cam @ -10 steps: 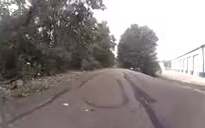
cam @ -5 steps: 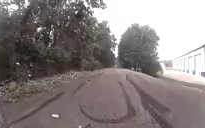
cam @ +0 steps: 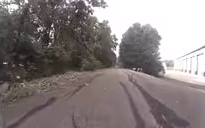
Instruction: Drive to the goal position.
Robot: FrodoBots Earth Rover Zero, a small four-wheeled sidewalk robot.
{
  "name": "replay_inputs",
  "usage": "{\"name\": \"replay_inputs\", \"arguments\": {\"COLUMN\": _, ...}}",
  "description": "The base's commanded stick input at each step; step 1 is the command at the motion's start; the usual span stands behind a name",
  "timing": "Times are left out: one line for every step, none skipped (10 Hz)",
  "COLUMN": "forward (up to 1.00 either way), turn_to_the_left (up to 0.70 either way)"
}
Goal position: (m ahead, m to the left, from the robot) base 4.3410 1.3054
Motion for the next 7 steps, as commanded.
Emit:
{"name": "replay_inputs", "arguments": {"forward": 0.70, "turn_to_the_left": 0.00}}
{"name": "replay_inputs", "arguments": {"forward": 0.70, "turn_to_the_left": 0.00}}
{"name": "replay_inputs", "arguments": {"forward": 0.70, "turn_to_the_left": 0.00}}
{"name": "replay_inputs", "arguments": {"forward": 0.70, "turn_to_the_left": 0.00}}
{"name": "replay_inputs", "arguments": {"forward": 0.70, "turn_to_the_left": 0.00}}
{"name": "replay_inputs", "arguments": {"forward": 0.70, "turn_to_the_left": 0.00}}
{"name": "replay_inputs", "arguments": {"forward": 0.70, "turn_to_the_left": 0.00}}
